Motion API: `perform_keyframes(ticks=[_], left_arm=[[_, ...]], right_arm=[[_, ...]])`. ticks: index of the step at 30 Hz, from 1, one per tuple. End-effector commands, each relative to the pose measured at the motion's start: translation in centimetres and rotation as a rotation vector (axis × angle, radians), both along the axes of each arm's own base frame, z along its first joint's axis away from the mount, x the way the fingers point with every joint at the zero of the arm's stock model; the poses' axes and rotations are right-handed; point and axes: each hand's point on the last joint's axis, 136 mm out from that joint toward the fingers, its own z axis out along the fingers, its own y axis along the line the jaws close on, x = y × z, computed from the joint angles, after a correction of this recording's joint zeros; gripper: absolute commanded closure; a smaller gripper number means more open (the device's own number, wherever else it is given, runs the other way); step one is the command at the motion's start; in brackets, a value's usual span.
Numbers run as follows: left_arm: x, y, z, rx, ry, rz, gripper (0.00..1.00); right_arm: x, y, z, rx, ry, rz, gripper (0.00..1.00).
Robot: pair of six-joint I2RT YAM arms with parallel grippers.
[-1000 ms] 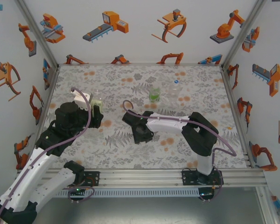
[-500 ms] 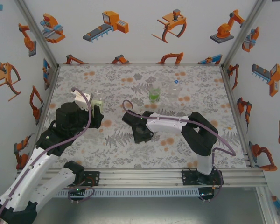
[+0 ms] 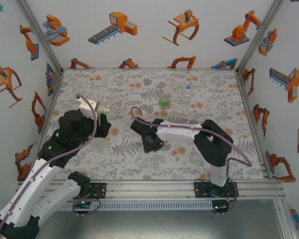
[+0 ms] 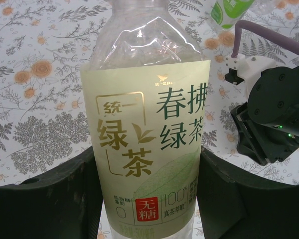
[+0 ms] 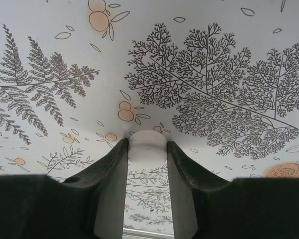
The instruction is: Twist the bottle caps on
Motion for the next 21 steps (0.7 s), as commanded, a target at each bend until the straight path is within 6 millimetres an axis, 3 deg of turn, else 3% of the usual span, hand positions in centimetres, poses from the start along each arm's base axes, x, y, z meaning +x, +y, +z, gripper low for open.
perform_keyframes(ticks=[1, 10, 16, 21], left_arm=[[-0.2, -0.5, 0.4, -0.019, -0.023, -0.040, 1.00], [-2.5, -4.5, 0.5, -0.009, -0.054, -0.341, 1.00], [-5.4, -7.2, 0.8, 0.000, -0.106, -0.604, 1.00], [-8.5, -8.8, 1.3, 0.015, -0.185, -0.819, 1.00]], right_arm=[[0.0, -1.4, -0.1, -0.029, -0.016, -0.017, 0.73], [1.6, -2.1, 6.7, 0.119, -0.149, 0.029, 0.84], [1.5, -1.7, 14.2, 0.300, -0.326, 0.212, 0.86], [0.0, -1.7, 21.1, 0.465, -0.568, 0.424, 0.98]])
